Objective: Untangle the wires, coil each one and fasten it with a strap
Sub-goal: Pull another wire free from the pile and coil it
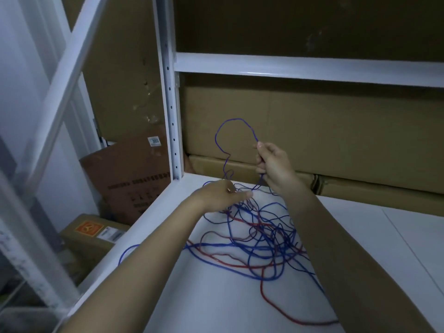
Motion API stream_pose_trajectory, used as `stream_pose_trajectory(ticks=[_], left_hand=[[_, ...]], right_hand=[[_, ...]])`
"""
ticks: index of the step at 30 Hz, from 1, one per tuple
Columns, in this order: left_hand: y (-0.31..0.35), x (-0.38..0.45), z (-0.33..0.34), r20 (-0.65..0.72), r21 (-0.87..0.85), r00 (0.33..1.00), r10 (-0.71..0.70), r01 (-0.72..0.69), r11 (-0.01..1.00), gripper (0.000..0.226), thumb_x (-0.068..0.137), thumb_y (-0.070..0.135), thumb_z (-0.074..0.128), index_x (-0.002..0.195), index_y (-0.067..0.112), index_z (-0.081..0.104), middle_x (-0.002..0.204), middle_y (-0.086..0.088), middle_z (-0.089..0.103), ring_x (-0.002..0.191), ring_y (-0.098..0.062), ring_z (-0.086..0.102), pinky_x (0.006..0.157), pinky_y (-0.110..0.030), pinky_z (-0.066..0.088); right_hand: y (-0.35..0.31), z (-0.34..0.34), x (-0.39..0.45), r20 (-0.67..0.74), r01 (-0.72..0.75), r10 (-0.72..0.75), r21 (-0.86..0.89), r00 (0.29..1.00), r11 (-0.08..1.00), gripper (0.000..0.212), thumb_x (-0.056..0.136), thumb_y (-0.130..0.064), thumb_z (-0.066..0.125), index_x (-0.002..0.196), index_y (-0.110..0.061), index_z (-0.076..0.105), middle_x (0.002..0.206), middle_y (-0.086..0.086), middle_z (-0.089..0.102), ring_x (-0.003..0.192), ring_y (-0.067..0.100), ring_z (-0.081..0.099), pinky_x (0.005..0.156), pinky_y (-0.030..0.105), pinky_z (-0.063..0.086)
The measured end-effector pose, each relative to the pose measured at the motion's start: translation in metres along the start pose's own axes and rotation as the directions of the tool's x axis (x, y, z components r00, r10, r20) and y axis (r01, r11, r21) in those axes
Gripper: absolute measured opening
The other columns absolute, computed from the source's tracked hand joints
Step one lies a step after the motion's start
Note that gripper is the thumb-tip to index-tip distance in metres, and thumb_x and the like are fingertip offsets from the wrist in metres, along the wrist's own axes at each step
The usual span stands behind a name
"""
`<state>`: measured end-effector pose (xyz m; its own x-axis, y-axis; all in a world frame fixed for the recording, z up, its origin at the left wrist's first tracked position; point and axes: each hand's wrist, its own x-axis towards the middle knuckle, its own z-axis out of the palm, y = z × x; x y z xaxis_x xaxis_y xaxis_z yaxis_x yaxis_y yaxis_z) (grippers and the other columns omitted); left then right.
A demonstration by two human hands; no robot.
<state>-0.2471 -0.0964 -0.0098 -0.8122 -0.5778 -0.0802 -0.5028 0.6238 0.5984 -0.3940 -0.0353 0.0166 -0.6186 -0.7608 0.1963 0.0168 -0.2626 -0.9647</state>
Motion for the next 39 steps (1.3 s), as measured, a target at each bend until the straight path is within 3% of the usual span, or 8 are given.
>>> stream_pose_trajectory(ticks=[5,11,15,17,19,22,31,39], left_hand=[[-0.019,-0.003,0.011,0.086,0.104,0.996,-0.028,0.019,0.994,0.022,0.096,0.016,0.051,0.096,0.001,0.067,0.102,-0.016,0.067,0.077,-0.022,0.056,0.072,-0.031,0.047],[-0.052,-0.015,-0.006,0.036,0.134,0.999,0.022,-0.027,0.991,0.027,0.101,0.016,0.041,0.083,0.016,0.061,0.082,0.007,0.058,0.077,-0.009,0.056,0.072,-0.021,0.045],[-0.071,-0.016,-0.017,-0.101,-0.118,0.993,0.058,-0.07,0.991,0.03,0.101,0.025,0.046,0.075,0.023,0.061,0.059,0.013,0.05,0.046,0.002,0.049,0.049,-0.008,0.037],[-0.078,-0.011,-0.019,-0.154,-0.134,0.987,0.041,-0.062,0.989,0.029,0.102,0.025,0.046,0.076,0.023,0.059,0.051,0.012,0.052,0.04,-0.001,0.049,0.044,-0.01,0.037],[-0.08,-0.003,-0.02,-0.191,-0.162,0.98,0.05,-0.082,0.983,0.028,0.101,0.026,0.045,0.078,0.019,0.059,0.047,0.01,0.05,0.036,-0.003,0.047,0.043,-0.013,0.036],[-0.08,0.009,-0.022,-0.242,-0.274,0.967,0.077,-0.144,0.951,0.031,0.101,0.024,0.048,0.083,0.003,0.063,0.052,0.008,0.048,0.037,-0.001,0.043,0.045,-0.014,0.035],[-0.105,0.049,-0.004,-0.153,-0.251,0.982,0.114,-0.15,0.956,0.028,0.102,0.018,0.043,0.081,0.014,0.061,0.064,0.014,0.054,0.056,0.003,0.05,0.054,-0.008,0.035],[-0.109,0.073,0.008,-0.066,-0.388,0.987,0.15,-0.164,0.907,0.032,0.096,0.04,0.052,0.074,0.022,0.068,0.053,0.016,0.052,0.047,0.003,0.044,0.049,-0.01,0.032]], right_hand=[[0.018,0.012,0.005,-0.063,-0.063,0.066,0.054,0.996,0.997,0.018,0.102,-0.018,0.045,0.086,-0.012,0.052,0.061,0.003,0.044,0.035,0.004,0.032,0.04,0.018,0.027],[0.05,-0.007,0.015,-0.334,-0.15,0.095,-0.142,0.938,0.978,0.023,0.099,-0.009,0.048,0.121,-0.005,0.043,0.078,0.018,0.059,0.057,0.022,0.058,0.06,0.036,0.051],[0.069,-0.006,0.001,-0.03,0.118,-0.343,-0.908,0.939,0.402,0.039,0.093,-0.015,0.056,0.132,-0.011,0.05,0.129,0.021,0.045,0.117,0.038,0.043,0.096,0.048,0.04],[0.067,0.011,-0.009,0.289,0.447,-0.515,-0.868,0.807,0.215,0.027,0.092,-0.017,0.053,0.115,-0.009,0.064,0.124,0.018,0.054,0.113,0.036,0.046,0.094,0.046,0.038],[0.071,0.028,-0.016,0.526,0.616,-0.408,-0.778,0.746,0.125,0.029,0.096,-0.022,0.048,0.113,-0.009,0.066,0.108,0.011,0.064,0.102,0.03,0.055,0.093,0.044,0.037],[0.087,0.039,-0.023,0.538,0.558,-0.148,-0.801,0.83,0.218,0.029,0.1,-0.016,0.043,0.121,-0.007,0.06,0.103,0.014,0.065,0.097,0.031,0.055,0.09,0.044,0.04],[0.112,0.028,-0.013,0.043,0.216,-0.342,-0.847,0.939,0.485,0.024,0.098,-0.026,0.053,0.116,-0.012,0.062,0.092,0.009,0.068,0.078,0.024,0.059,0.068,0.036,0.048],[0.121,0.013,0.016,0.161,0.286,-0.444,-0.93,0.881,0.231,0.015,0.091,-0.017,0.063,0.094,-0.007,0.074,0.09,0.014,0.069,0.084,0.037,0.06,0.073,0.044,0.044]])
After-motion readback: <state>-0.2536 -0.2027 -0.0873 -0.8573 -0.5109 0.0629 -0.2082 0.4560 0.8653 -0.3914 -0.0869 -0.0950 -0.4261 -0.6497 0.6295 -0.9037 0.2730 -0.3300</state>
